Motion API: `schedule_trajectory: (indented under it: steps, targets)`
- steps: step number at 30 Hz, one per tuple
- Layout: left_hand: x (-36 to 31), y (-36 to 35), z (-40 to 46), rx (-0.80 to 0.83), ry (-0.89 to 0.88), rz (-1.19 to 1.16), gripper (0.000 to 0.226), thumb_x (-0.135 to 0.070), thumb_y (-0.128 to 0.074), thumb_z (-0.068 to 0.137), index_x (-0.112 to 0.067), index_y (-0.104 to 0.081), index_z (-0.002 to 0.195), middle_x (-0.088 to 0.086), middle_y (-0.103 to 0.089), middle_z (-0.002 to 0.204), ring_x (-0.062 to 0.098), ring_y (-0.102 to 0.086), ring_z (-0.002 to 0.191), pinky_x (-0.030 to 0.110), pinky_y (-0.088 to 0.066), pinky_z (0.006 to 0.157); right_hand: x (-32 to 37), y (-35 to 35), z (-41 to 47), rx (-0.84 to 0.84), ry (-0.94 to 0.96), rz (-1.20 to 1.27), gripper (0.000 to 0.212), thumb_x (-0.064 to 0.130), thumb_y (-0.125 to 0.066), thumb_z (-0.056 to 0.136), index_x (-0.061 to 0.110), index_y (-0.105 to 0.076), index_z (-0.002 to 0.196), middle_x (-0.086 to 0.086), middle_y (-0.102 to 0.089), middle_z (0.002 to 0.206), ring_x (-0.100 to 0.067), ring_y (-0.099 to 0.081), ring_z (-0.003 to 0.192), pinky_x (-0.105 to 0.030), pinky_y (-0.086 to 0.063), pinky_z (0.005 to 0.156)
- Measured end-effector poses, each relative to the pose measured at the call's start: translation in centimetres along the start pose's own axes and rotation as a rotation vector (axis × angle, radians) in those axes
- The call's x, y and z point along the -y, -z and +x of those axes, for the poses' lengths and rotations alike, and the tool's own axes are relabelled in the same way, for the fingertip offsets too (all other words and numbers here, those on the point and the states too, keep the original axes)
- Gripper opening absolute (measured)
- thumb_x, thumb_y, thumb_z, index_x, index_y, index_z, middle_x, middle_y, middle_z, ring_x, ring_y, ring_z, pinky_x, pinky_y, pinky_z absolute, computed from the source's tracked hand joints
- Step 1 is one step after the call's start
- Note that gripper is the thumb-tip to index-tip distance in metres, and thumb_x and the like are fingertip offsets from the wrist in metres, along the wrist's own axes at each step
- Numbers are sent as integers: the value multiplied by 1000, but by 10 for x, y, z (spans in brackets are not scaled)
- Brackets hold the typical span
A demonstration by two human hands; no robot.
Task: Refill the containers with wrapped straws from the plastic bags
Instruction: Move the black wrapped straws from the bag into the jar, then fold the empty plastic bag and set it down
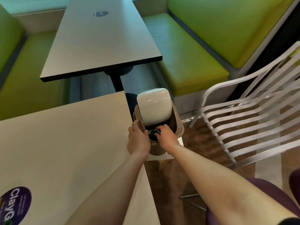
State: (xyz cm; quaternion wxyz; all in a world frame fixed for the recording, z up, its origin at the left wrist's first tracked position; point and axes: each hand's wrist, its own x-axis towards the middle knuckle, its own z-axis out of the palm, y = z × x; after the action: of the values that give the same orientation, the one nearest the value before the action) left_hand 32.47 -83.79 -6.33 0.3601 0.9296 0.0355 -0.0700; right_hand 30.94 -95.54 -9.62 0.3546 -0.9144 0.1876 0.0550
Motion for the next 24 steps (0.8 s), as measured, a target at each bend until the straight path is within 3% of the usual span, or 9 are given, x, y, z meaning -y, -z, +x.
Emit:
schedule_trajectory:
  steps: [6, 10, 16, 24]
  targets:
    - [8, 11, -10, 67, 12, 31, 41, -29, -56, 96, -27, -45, 135, -3, -55, 131, 18, -56, 115, 37, -50, 85, -3, 3, -25, -22, 9, 3, 24, 19, -53, 97, 16, -63, 118, -2, -61, 118, -21, -60, 107, -36, -51, 96]
    - [14, 29, -35, 102, -27, 89, 26, -31, -53, 97, -29, -55, 124, -7, -61, 119, 13, -59, 104, 29, -47, 75, 5, 9, -66, -67, 33, 19, 21, 21, -54, 97, 18, -64, 115, 2, -61, 111, -15, -60, 99, -27, -52, 88]
    - [29, 68, -87, 89, -96, 181, 20, -34, -51, 99, -28, -63, 114, -6, -65, 109, 11, -57, 90, 27, -46, 67, 24, 3, -144, -176, -28, 109, 17, 28, -58, 95, 22, -65, 110, 6, -63, 108, -10, -61, 98, -27, -53, 88]
    - [91, 141, -168, 180, -193, 225, 21, -37, -49, 97, -31, -64, 111, -6, -66, 112, 18, -60, 104, 33, -50, 82, 74, -25, -273, -197, -119, 152, 28, 34, -51, 97, 23, -63, 119, 4, -63, 120, -13, -59, 101, -29, -52, 81]
